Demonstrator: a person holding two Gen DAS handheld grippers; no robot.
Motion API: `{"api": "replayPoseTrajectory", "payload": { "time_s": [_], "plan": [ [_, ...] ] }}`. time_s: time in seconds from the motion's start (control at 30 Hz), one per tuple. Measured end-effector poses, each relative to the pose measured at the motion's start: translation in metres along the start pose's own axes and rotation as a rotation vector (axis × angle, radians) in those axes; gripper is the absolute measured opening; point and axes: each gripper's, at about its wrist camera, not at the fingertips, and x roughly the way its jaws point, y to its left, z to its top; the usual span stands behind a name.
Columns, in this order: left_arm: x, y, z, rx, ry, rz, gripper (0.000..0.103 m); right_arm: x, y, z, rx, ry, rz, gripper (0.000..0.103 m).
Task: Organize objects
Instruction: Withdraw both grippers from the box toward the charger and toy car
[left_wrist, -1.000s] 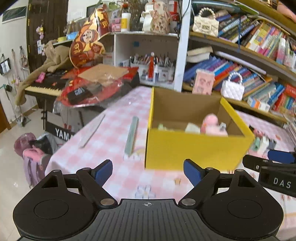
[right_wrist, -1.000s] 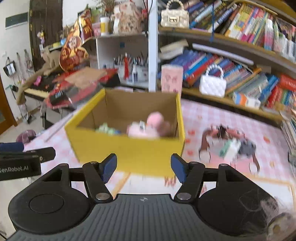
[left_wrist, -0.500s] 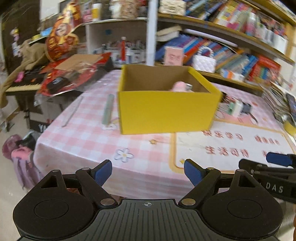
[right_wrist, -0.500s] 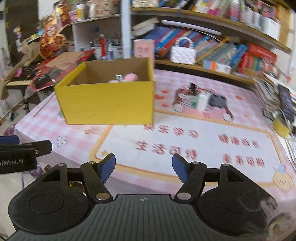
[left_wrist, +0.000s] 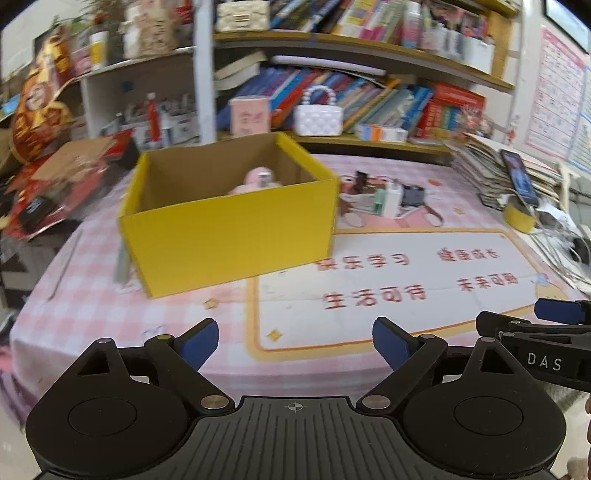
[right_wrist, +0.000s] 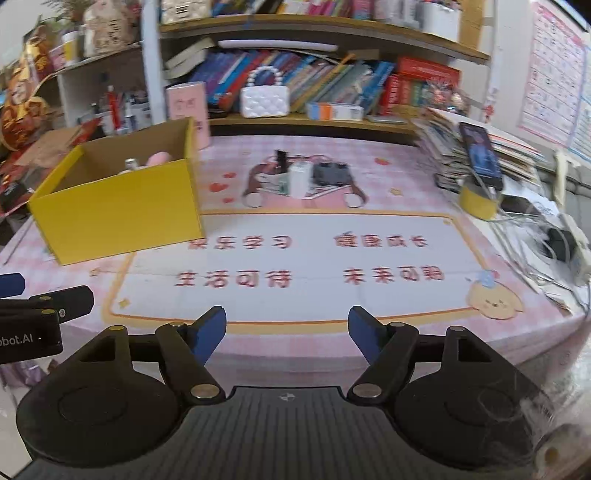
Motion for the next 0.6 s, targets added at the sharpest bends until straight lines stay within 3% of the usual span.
{"api": "replayPoseTrajectory", "payload": {
  "time_s": [0.33, 0.6],
  "plan": [
    [0.033, -0.046, 0.019, 0.063, 0.035, -0.091, 0.093, 0.011, -0.042, 0.004, 0.044, 0.012, -0.088, 0.073],
    [0.066, -0.076, 0.04, 0.044, 0.065, -0.071, 0.093, 0.044, -0.077, 0.027, 0.025, 0.036, -0.076, 0.073]
  ]
}}
